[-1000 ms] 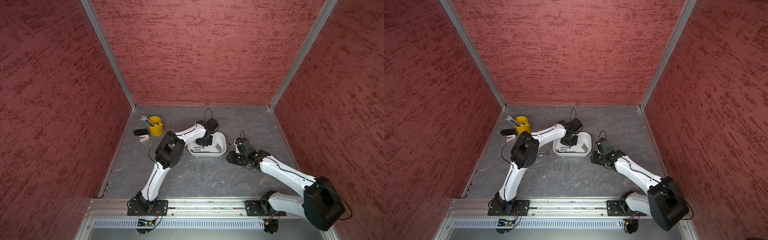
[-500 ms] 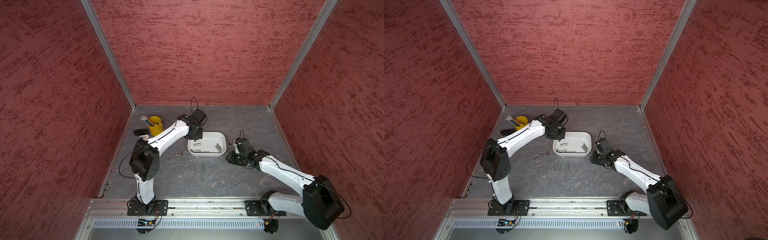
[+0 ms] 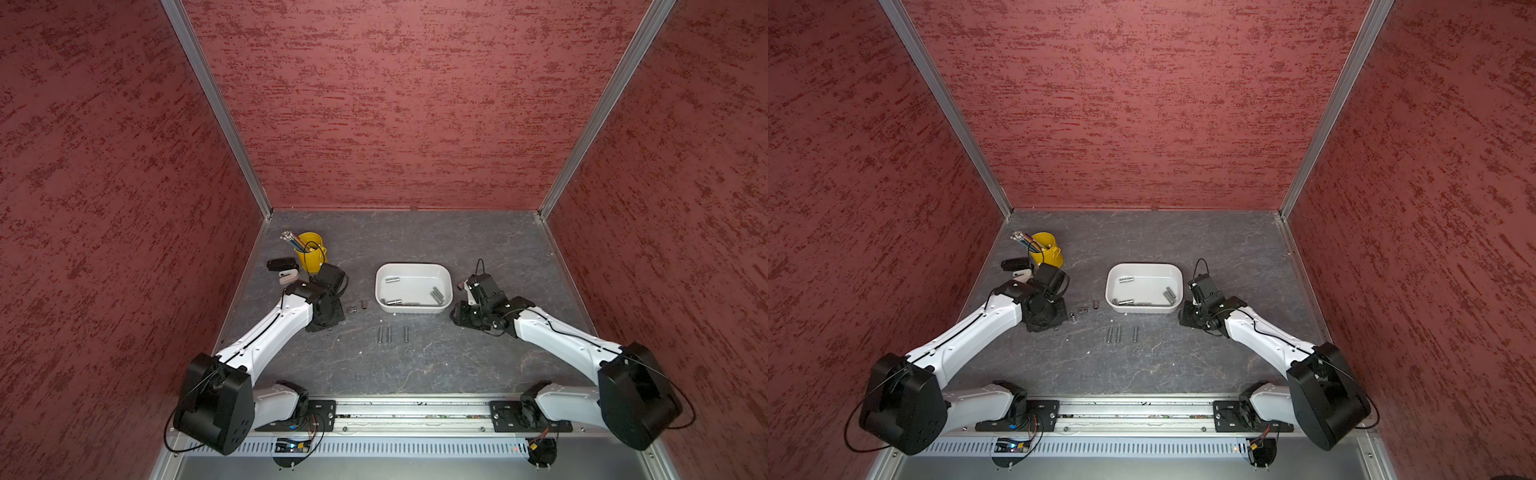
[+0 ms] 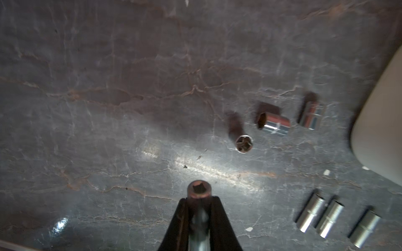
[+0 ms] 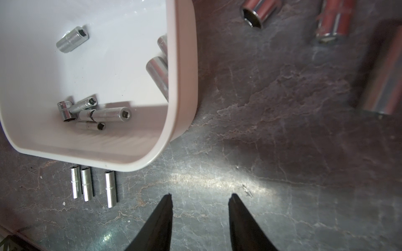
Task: Take out the socket from the storage box
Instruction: Place the socket head at the center of the board.
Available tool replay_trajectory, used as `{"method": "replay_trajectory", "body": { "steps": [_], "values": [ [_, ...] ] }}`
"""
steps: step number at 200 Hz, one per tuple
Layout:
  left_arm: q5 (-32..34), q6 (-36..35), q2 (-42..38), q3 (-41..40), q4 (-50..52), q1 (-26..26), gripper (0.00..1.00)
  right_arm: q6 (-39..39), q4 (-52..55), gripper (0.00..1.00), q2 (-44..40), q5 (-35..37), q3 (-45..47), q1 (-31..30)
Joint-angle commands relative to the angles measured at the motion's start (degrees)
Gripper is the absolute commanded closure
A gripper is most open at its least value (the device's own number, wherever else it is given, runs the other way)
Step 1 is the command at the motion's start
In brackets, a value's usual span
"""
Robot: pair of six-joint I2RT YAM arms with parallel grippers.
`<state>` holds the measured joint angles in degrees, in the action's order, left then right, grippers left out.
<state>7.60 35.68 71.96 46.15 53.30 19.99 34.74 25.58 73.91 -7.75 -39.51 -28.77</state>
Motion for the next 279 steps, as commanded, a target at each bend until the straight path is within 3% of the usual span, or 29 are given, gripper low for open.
{"method": "replay_trajectory", "body": {
  "steps": [1, 49, 89, 158, 231, 279],
  "values": [
    [-0.6, 2.7, 1.5, -2.3, -7.8, -0.5, 1.0, -0.8, -0.9, 0.55, 0.5, -0.7, -1.8, 0.3],
    [-0.6, 2.6, 9.8, -3.4, -13.1, -1.7, 0.99, -0.5, -0.9, 0.55, -0.3, -0.3, -1.3, 0.3],
    [-0.9, 2.3, 11.0, -3.7, -14.3, -1.8, 0.84, -0.2, -1.0, 0.55, -0.6, -0.3, -0.9, 0.3],
    [-1.3, 2.2, 11.7, -3.9, -14.3, -2.2, 0.74, -0.3, -0.8, 0.55, -0.5, -0.6, -1.2, 0.3],
    [-0.8, 2.0, 8.6, -4.5, -13.0, -2.2, 0.67, -0.6, -0.8, 0.54, -0.7, -1.1, -1.5, 0.3],
    [0.0, 1.8, -0.2, -2.4, -6.6, -2.0, 0.6, -5.0, 0.5, 0.54, -2.6, -2.9, -4.5, 0.3]
  ]
}}
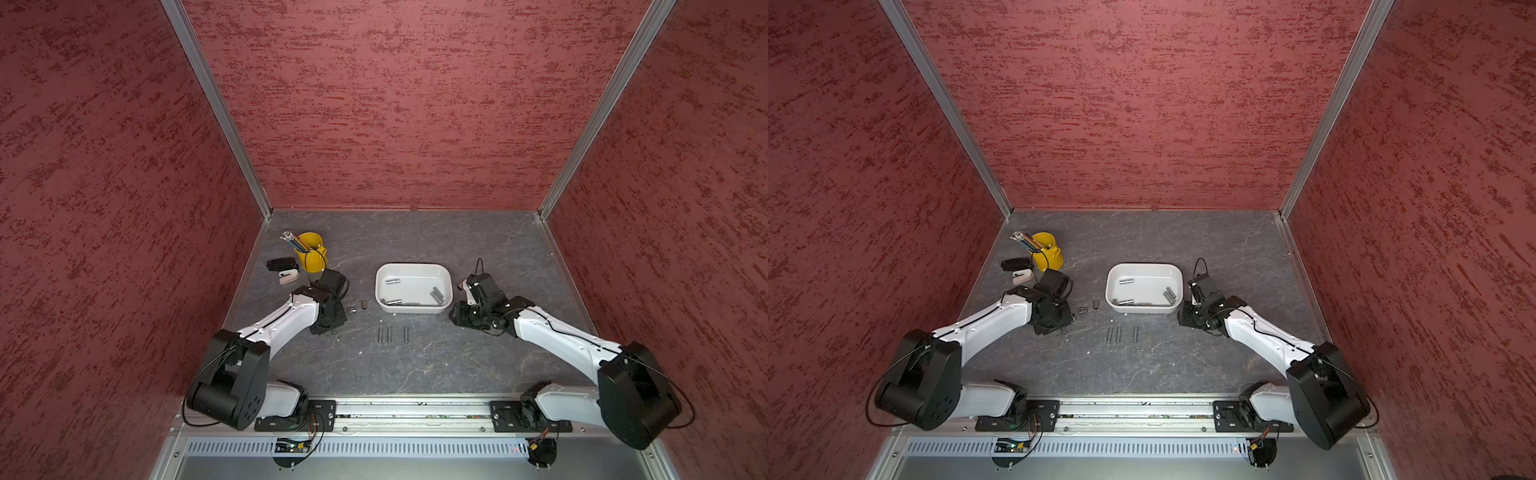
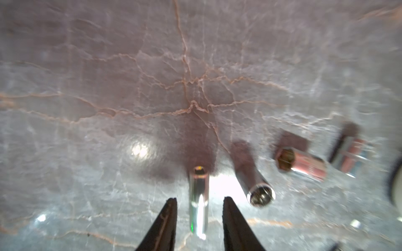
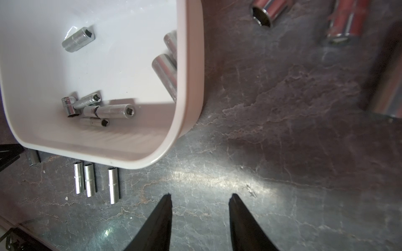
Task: Take out the socket from the storage box
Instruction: Place the socket head at the center of the board.
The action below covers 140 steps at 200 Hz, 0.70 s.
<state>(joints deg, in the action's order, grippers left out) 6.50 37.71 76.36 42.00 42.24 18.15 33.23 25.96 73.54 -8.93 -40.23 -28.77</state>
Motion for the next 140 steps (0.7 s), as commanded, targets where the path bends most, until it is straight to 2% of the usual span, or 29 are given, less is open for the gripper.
{"method": "replay_trajectory", "body": {
  "steps": [1, 25, 46, 82, 114, 122, 140],
  "values": [
    [1.1, -0.3, -4.9, 1.8, 4.7, -0.1, 0.6, -3.6, 0.2, 0.54, -2.2, -1.8, -3.9, 0.3],
    [0.4, -1.5, -10.3, 4.6, 8.6, 0.0, 0.59, -7.7, 0.7, 0.55, -0.8, -5.6, -9.0, -0.2],
    [-3.1, -4.5, -14.3, 7.0, 10.1, 0.0, 0.59, -13.7, 2.1, 0.54, 3.2, -7.0, -16.3, -2.5],
    [-9.9, -8.6, -17.2, 11.4, 12.0, 0.0, 0.58, -26.2, 10.1, 0.54, 17.9, -6.9, -34.1, -6.7],
    [-5.8, -10.2, -22.9, 11.8, 12.3, -0.1, 0.58, -32.3, 12.5, 0.54, 29.5, -5.9, -45.4, -7.6],
    [-5.4, -10.7, -24.0, 11.8, 12.2, -0.3, 0.54, -33.3, 12.2, 0.54, 31.8, -6.8, -47.3, -7.5],
    [-4.5, -11.5, -24.8, 11.7, 12.8, -0.4, 0.53, -36.3, 14.3, 0.54, 37.3, -9.0, -52.9, -7.8]
  ]
}}
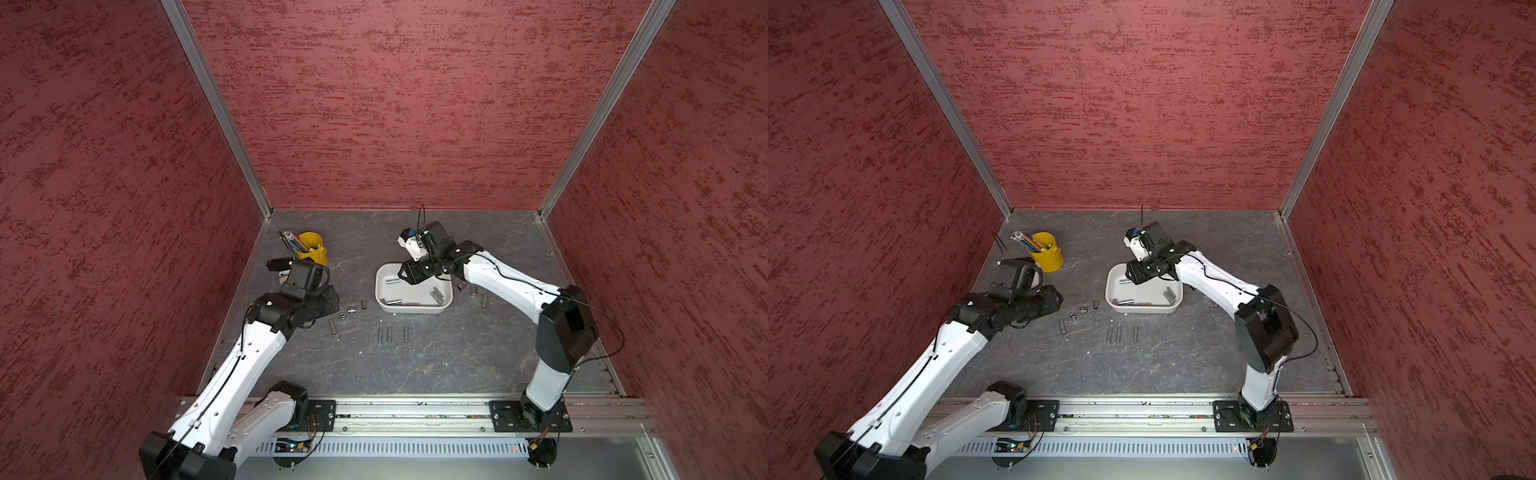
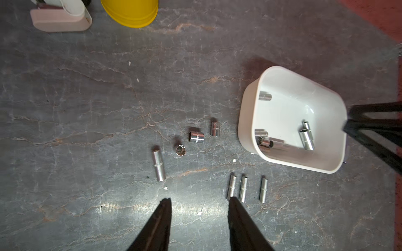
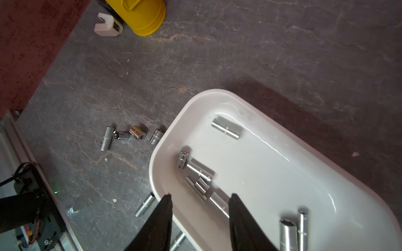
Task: Take out the socket from the storage box
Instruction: Place the socket head at the center of the board, then pick up the socket head from the storage box.
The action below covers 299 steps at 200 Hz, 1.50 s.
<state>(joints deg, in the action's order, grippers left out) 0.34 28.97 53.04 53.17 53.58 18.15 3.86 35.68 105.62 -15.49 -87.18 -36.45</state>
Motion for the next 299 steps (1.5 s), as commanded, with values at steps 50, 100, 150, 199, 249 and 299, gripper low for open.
{"method": "replay_trajectory", "body": {
  "steps": [50, 100, 150, 199, 249, 299],
  "values": [
    [0.3, -4.1, -6.2, -0.7, -1.6, -1.5, 0.47, -12.2, 10.0, 0.53, 19.0, 2.8, -20.1, -2.0],
    [-0.9, -4.1, -6.3, -1.3, -1.3, -2.2, 0.47, -15.9, 15.4, 0.53, 26.0, 4.9, -27.2, -2.5],
    [-1.0, -4.3, -5.8, -1.3, -1.4, -2.5, 0.46, -18.5, 16.1, 0.54, 29.6, 9.1, -29.5, -2.5],
    [-1.2, -4.3, -5.1, -1.3, -1.4, -2.7, 0.46, -19.1, 17.5, 0.57, 32.9, 10.2, -32.2, -2.5],
    [-1.3, -4.3, -4.9, -1.4, -1.5, -2.9, 0.46, -18.9, 18.7, 0.73, 34.1, 10.6, -33.7, -2.5],
    [-1.1, -4.2, -5.0, -1.4, -1.4, -2.9, 0.46, -14.7, 18.4, 0.87, 30.7, 10.2, -32.4, -2.6]
  ]
}}
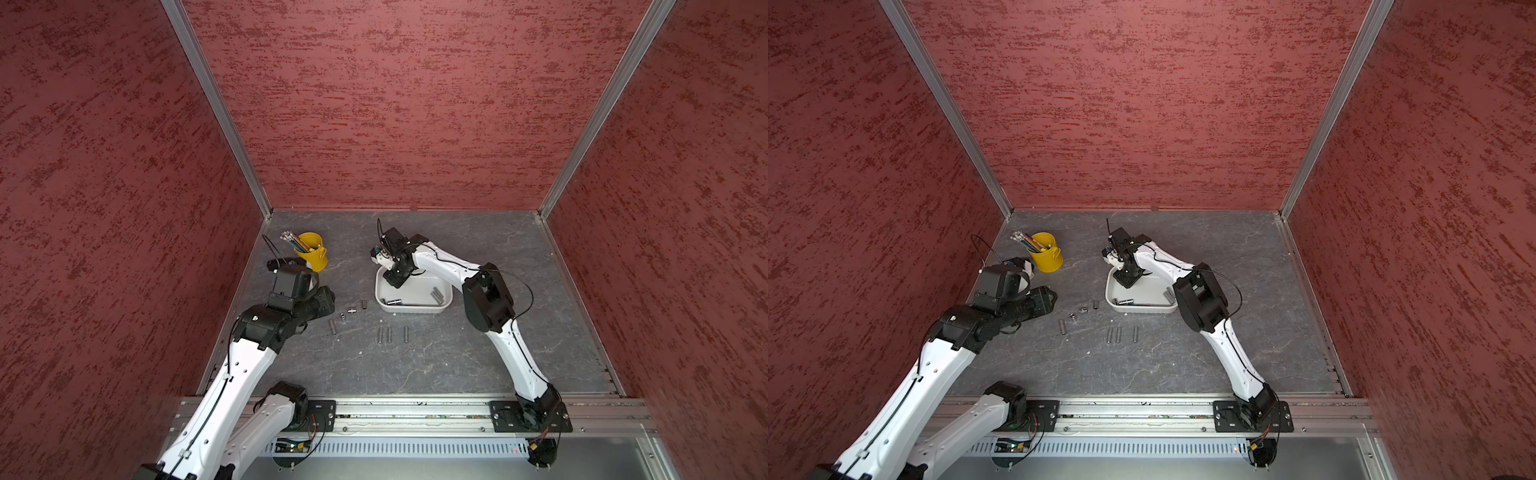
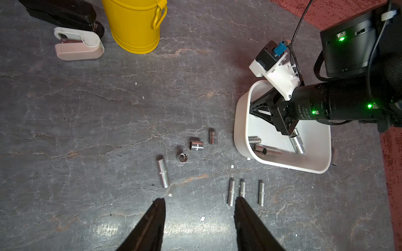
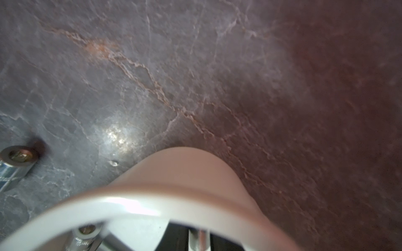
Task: Take out the socket from the storage box
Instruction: Pick up the socket head from the storage box, then place the socket head at the center of the board.
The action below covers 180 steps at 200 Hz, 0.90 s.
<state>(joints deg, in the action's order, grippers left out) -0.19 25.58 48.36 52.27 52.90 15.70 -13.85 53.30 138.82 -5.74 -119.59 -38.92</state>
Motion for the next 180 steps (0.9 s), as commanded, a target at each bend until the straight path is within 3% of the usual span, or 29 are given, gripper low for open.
{"method": "replay_trajectory", "body": {
  "steps": [1, 88, 125, 180],
  "values": [
    [-0.6, -0.8, -0.2, -0.5, -0.8, -0.5, 0.46, 3.1, 0.7, 0.88, -2.7, 0.4, 0.1, -0.1],
    [0.6, -0.6, 0.2, -0.4, -0.2, -0.5, 0.46, 22.4, -2.3, 0.91, -25.8, 0.6, 17.6, 2.4],
    [-0.1, -0.7, 0.2, -0.5, -0.3, -0.5, 0.46, 30.3, -6.2, 0.9, -39.6, 3.5, 33.6, 8.6],
    [-0.6, -0.9, 0.2, -0.4, -0.4, -0.5, 0.45, 38.9, -11.2, 0.9, -54.9, 1.2, 57.4, 24.2]
  ]
}}
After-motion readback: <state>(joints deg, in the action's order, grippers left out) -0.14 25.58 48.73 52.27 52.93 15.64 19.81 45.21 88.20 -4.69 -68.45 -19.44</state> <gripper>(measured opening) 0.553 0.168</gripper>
